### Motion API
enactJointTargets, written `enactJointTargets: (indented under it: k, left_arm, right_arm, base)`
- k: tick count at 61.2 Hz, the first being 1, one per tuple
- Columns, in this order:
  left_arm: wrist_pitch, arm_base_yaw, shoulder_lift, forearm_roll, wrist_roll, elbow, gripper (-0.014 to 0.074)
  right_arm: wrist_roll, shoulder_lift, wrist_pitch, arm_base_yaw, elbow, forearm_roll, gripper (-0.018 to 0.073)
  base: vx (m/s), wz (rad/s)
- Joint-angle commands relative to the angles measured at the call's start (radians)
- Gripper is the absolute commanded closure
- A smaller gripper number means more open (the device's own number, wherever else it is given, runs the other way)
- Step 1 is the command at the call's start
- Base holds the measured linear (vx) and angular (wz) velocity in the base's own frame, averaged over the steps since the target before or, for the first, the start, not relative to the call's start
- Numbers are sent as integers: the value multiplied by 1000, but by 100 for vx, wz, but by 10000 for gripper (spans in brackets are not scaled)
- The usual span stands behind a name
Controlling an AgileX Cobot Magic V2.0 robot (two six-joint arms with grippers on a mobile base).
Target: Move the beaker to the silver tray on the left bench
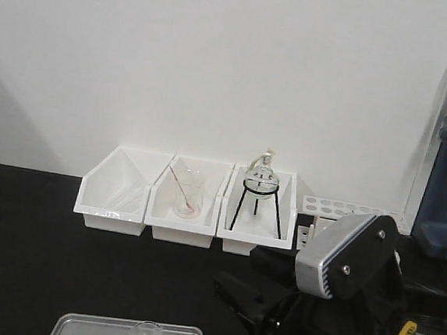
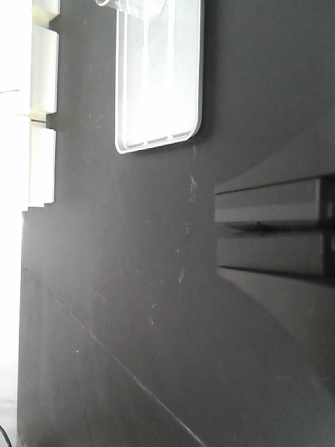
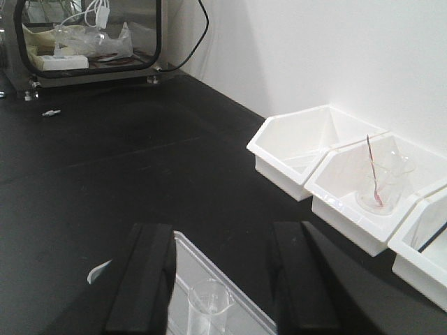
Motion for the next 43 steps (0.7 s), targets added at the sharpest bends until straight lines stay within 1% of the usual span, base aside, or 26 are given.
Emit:
enactJointTargets:
  k: [1,9,12,17,22,27,30,34,38,43]
  left_arm:
    - [-79,0,-7,-8,0,20,595]
    - [-79,0,-7,-8,0,20,595]
    - [-79,0,-7,-8,0,20,595]
    - [-79,0,-7,-8,0,20,595]
    - [-79,0,-7,-8,0,20,595]
    - [-79,0,-7,-8,0,20,595]
    - [-79,0,-7,-8,0,20,595]
    - [-79,0,-7,-8,0,20,595]
    - [-79,0,-7,-8,0,20,595]
    - [-79,0,-7,-8,0,20,595]
  right_arm:
    - [2,-25,-42,-2,-26,8,214]
    - [-5,-25,-30,-2,-26,8,241]
    - [-18,-40,-3,-2,-26,8,258]
    - [-36,-91,83,-2,-26,15,298]
    - [-55,-173,200,-4,-26,75,344]
    - [-109,-247,326,-10,-26,173,391]
    - [-169,-293,387,-37,-19,247,424]
    - [-240,-358,381,-112,30,343,472]
    - [-320,-450,303,-210,118,429,523]
    - [-415,-581,166,-335,250,548,577]
  base:
    - [0,0]
    - [0,0]
    - [0,0]
    - [0,0]
    - [0,0]
    - [0,0]
    - [0,0]
    - [0,0]
    - [0,0]
    - [0,0]
